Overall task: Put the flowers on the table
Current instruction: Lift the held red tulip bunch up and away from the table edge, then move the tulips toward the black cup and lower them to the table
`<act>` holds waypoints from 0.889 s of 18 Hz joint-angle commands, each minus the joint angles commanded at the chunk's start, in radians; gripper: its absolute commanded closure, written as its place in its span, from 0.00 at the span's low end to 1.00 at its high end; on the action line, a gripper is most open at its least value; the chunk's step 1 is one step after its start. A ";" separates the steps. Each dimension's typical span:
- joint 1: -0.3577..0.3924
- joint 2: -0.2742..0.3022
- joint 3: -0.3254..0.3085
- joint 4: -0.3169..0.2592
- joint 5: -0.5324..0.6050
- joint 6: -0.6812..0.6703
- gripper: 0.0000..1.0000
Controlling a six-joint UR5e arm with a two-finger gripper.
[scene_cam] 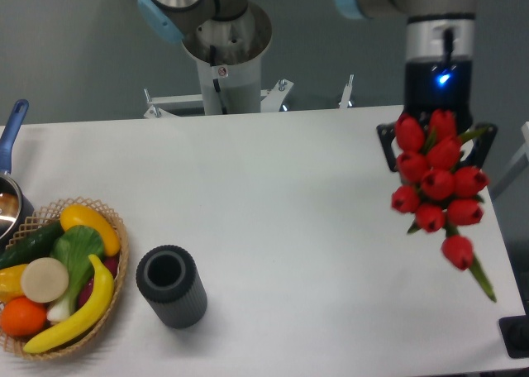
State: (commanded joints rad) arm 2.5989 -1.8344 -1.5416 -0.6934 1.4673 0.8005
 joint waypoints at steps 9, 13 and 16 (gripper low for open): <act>-0.155 -0.127 -0.081 -0.002 0.338 0.166 0.49; -0.160 -0.172 -0.133 -0.003 0.366 0.197 0.49; -0.174 -0.218 -0.146 0.000 0.367 0.197 0.48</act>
State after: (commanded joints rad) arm 2.4252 -2.0523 -1.6874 -0.6934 1.8346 0.9971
